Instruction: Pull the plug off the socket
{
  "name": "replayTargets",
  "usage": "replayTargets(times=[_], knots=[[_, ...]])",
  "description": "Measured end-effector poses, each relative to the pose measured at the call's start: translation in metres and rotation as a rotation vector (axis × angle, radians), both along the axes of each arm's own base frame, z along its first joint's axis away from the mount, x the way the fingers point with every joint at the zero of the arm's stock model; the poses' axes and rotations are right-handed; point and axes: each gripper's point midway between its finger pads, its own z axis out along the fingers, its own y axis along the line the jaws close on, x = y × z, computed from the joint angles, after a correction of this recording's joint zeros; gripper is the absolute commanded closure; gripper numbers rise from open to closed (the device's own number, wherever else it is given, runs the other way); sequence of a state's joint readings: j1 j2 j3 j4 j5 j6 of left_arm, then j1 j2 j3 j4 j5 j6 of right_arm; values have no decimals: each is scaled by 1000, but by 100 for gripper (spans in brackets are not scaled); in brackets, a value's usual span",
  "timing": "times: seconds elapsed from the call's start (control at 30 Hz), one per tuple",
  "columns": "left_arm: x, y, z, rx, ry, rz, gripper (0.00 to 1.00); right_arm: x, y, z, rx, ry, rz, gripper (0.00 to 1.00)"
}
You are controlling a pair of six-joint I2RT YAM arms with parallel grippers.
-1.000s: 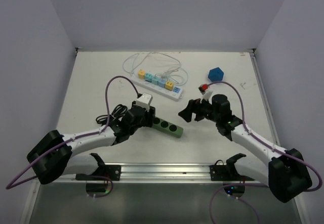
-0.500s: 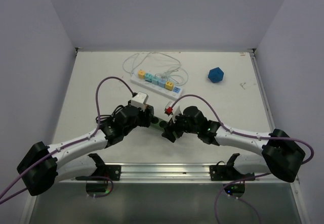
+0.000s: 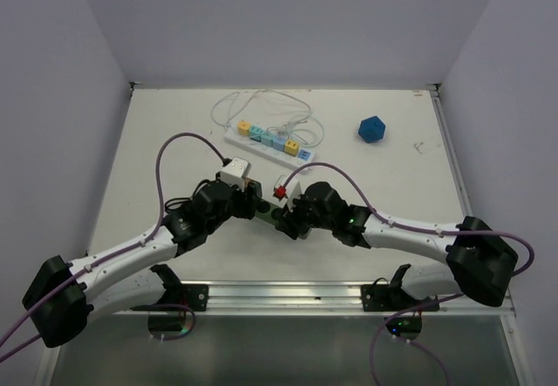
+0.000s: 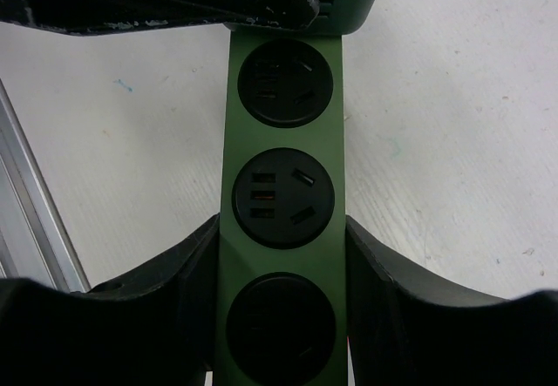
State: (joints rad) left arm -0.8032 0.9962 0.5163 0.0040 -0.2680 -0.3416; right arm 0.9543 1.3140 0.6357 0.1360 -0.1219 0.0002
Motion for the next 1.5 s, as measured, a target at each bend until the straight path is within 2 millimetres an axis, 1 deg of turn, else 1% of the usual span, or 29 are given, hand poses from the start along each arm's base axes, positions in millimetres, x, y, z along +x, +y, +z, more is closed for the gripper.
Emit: replayTargets(times=[0.03,0.1,0.13,0.2,0.33,0.43,0.5,0.63,0.73,0.87,0.97,1.03,1.13,1.3,1.5], knots=[[0,0,1,1,-2,-1,100,0,1,0,-1,0,0,80],[-1,2,2,0,-4,1,100,0,1,1,1,0,1,87],[-1,3,4,-2,-8,3,100,0,2,3,6,1,-1,95],[-2,7,9,-8,-23,10,100,0,5,6,17,4,-3,100],[-6,19,18,-32,-79,33,100,0,16,11,45,23,-3,100],[-13,35,18,-64,-130,60,100,-5,29,13,68,64,20,100],[-14,41,17,-61,-141,73,100,-8,35,11,80,98,26,100],[-12,46,13,-27,-144,89,100,-9,44,6,90,155,20,100],[-10,49,9,-8,-137,102,100,-9,48,4,77,163,25,100],[-8,47,1,30,-102,106,100,-12,47,-6,-13,131,31,100],[-6,43,-4,81,-53,99,100,-11,43,-12,-85,78,29,100],[-5,39,-4,113,-24,90,100,-8,39,-14,-125,51,23,100],[-4,38,-3,133,-8,88,100,-5,37,-14,-138,36,14,100],[-4,38,-1,132,-14,89,100,-4,39,-13,-84,103,-10,100],[-5,45,12,54,-109,103,100,-4,44,-1,94,265,2,100]])
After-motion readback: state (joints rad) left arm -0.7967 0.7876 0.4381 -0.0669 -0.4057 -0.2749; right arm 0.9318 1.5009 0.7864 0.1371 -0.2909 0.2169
